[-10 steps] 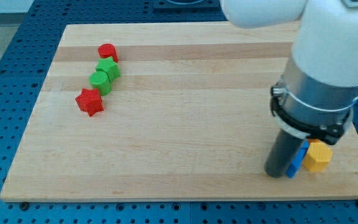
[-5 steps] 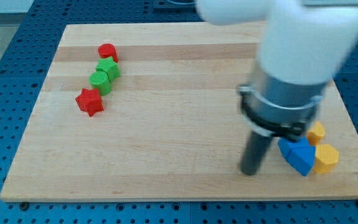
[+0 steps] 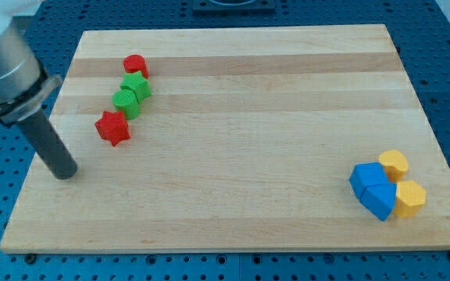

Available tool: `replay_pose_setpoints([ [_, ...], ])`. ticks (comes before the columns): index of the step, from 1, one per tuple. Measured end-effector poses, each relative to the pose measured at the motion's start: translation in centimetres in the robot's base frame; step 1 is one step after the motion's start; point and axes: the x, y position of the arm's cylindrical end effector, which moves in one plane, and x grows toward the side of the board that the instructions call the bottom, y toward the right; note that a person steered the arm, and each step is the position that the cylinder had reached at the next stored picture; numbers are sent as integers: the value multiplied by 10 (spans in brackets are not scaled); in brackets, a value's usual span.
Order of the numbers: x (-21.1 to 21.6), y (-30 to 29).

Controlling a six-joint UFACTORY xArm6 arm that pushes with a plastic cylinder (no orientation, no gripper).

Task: Move red star towards bottom center

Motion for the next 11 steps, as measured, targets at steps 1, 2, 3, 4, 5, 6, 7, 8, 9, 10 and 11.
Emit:
replay_pose_setpoints([
  [1,-33,-2],
  [2,-96,5],
  [3,-96,5],
  [4,-94,35],
  [5,-81,58],
  [6,-56,69],
  [7,-23,99],
  [8,-2,135],
  [9,7,174],
  [10,9,209],
  [11,7,216],
])
